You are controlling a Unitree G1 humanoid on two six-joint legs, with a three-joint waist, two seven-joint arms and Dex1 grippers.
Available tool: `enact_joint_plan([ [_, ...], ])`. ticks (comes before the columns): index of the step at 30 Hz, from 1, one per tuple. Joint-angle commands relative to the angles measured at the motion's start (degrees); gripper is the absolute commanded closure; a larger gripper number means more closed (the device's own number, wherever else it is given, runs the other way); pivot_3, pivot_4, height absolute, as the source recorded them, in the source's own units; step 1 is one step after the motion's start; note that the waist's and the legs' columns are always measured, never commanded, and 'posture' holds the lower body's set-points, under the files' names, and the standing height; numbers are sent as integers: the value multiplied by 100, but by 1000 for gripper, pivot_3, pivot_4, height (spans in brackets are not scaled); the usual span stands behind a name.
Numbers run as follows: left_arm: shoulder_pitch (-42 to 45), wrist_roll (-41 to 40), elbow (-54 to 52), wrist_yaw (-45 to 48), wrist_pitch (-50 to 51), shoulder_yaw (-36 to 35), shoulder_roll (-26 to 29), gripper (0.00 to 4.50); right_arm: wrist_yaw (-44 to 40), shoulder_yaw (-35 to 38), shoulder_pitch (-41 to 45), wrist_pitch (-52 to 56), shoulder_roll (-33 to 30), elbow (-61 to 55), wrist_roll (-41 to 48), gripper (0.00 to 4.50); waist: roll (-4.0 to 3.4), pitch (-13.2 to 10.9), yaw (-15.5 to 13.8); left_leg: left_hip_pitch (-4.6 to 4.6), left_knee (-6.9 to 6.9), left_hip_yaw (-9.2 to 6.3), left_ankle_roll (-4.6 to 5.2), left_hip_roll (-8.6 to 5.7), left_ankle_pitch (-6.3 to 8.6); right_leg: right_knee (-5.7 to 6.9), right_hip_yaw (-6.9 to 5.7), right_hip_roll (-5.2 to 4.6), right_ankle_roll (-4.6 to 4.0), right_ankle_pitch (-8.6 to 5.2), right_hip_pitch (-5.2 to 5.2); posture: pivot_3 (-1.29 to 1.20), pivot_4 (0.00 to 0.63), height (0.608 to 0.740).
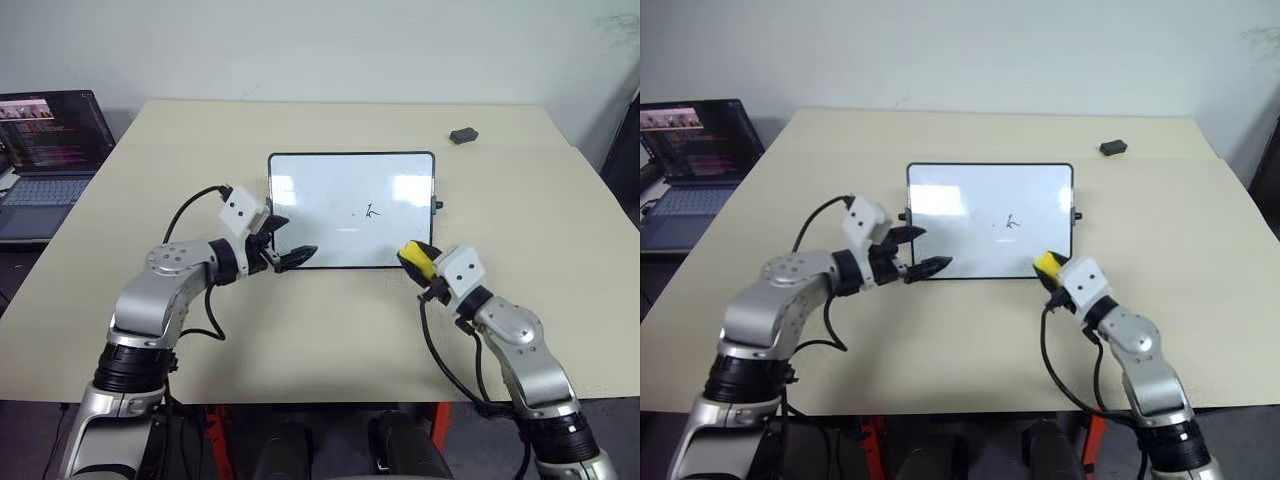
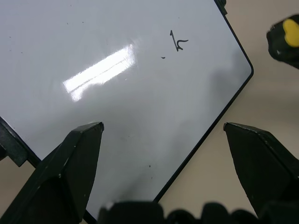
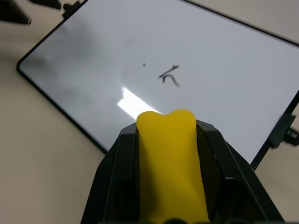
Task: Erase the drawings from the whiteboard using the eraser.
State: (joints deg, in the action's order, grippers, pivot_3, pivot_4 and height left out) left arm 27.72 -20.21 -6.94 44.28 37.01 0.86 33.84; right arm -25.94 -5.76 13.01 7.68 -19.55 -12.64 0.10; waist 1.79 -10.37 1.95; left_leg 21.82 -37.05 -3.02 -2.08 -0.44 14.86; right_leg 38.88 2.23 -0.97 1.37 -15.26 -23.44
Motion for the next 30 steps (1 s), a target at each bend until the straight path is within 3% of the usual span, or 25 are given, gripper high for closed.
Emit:
enact_joint_plan([
  [1,122,-15,-217,-37,-15,-29,12,0,208,-24,671,-225,179,433,-131,3254,0,0,3,0,-1,0,0,0,0,0,0,0,0,0,0,0,150,740],
  [6,282,-3,-194,-3,28,47,2,0,811,-69,1997,-1204,492,2435,-599,3254,0,0,-3,0,-2,2,0,-1,0,0,0,0,-2,1,0,0,150,740],
  [12,310,24,-127,67,3,60,110,0,1382,-107,2959,-2256,786,4543,-879,3254,0,0,-1,9,4,8,-1,0,0,-9,5,-2,-3,1,-7,0,150,740],
  [22,233,42,-20,30,-58,-23,208,0,1425,-704,2753,-3810,1161,6407,-1364,3254,5,3,119,-35,0,12,0,1,-1,7,11,0,-3,2,28,0,150,740],
  [30,240,59,89,6,-35,-42,235,0,1532,-838,2895,-4179,1213,6841,-1526,3254,10,7,213,-132,5,12,1,4,0,2,15,5,-1,-1,122,0,150,740],
])
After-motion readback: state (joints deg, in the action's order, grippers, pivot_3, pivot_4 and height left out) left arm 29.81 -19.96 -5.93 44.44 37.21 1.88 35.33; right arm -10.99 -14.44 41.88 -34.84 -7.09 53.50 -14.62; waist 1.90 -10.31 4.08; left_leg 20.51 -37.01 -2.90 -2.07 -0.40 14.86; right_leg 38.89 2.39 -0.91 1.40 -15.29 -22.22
